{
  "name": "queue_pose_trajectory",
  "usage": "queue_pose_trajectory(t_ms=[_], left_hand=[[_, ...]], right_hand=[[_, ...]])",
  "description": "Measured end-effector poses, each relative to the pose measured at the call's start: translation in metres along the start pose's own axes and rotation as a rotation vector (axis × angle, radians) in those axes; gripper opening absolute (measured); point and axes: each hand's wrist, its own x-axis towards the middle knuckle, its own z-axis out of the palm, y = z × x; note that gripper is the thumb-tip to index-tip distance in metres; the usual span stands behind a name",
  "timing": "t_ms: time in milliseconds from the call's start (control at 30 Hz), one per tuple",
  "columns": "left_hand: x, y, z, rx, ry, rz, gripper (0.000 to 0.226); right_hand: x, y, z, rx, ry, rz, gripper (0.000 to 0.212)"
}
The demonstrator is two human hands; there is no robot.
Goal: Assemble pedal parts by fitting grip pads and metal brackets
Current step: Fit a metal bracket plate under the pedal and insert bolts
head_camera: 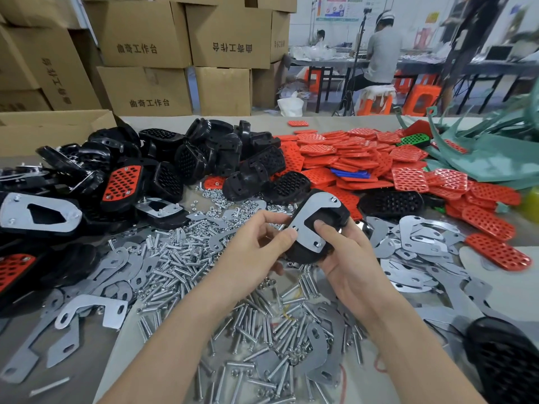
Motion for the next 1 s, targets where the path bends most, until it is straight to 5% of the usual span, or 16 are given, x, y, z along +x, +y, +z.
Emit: queue_pose_trajectory(t_ms=[667, 1000], left_hand=[[-0.004, 0.000, 0.015, -0.153, 0.001, 0.068, 0.021], [-0.002, -0.002, 0.024, -0.114, 0.169, 0.124, 0.014]], right_hand=[[0.000, 0.000, 0.001, -0.116, 0.078, -0.118, 0.030], [0.001, 0.000, 0.003, -0.097, 0.119, -0.114, 0.027]])
